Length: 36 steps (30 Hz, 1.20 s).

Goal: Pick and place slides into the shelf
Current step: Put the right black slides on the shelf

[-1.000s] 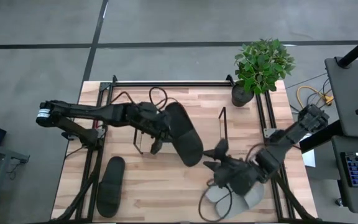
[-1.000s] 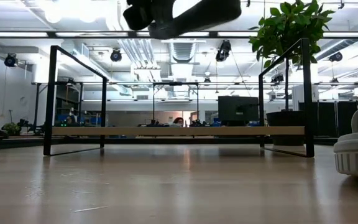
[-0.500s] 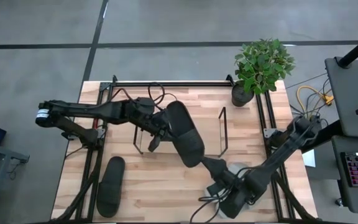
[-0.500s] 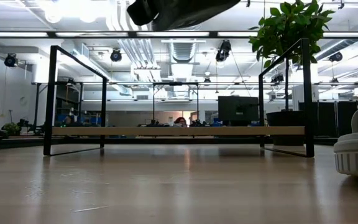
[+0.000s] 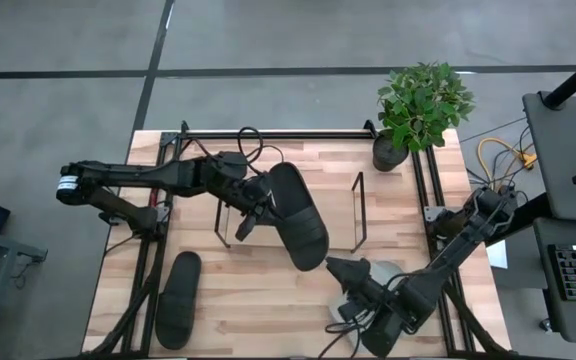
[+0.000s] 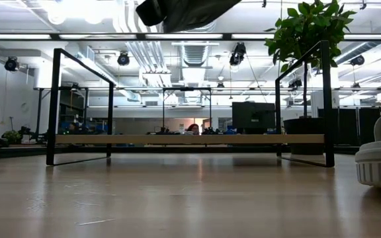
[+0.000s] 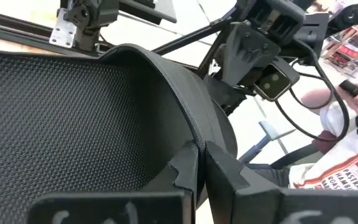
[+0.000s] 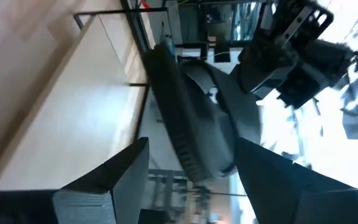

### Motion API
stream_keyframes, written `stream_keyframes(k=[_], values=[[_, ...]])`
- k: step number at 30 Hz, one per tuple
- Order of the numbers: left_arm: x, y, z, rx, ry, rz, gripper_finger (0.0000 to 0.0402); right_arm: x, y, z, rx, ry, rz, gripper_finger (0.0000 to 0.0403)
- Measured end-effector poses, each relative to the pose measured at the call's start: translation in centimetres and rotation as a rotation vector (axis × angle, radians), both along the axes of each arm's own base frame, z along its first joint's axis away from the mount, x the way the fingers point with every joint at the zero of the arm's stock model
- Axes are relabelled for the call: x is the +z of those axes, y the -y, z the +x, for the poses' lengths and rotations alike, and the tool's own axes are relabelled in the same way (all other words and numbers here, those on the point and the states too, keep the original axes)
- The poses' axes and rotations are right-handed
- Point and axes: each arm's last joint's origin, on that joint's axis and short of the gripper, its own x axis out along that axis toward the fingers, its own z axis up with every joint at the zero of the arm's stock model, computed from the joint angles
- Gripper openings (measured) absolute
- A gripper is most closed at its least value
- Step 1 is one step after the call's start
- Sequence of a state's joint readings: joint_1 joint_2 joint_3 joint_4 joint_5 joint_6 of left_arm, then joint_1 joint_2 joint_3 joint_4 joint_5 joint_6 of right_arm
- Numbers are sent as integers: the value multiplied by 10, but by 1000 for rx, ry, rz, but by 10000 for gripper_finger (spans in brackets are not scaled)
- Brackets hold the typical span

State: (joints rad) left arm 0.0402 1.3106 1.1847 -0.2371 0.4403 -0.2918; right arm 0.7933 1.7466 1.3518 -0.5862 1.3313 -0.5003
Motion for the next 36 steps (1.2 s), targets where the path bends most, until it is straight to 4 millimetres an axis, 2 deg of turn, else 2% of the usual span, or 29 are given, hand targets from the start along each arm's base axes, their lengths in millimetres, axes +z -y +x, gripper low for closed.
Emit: stream_keyframes(k=[8, 21, 36], values=[[1, 1, 0, -24, -1, -51, 0, -2, 1, 2, -3, 5, 36, 226], [-3, 1, 4, -22, -15, -51, 0, 0, 18, 20, -61, 17, 41, 226], [-4, 1, 4, -19, -16, -48, 0, 4, 21, 32, -14, -6, 85, 217]])
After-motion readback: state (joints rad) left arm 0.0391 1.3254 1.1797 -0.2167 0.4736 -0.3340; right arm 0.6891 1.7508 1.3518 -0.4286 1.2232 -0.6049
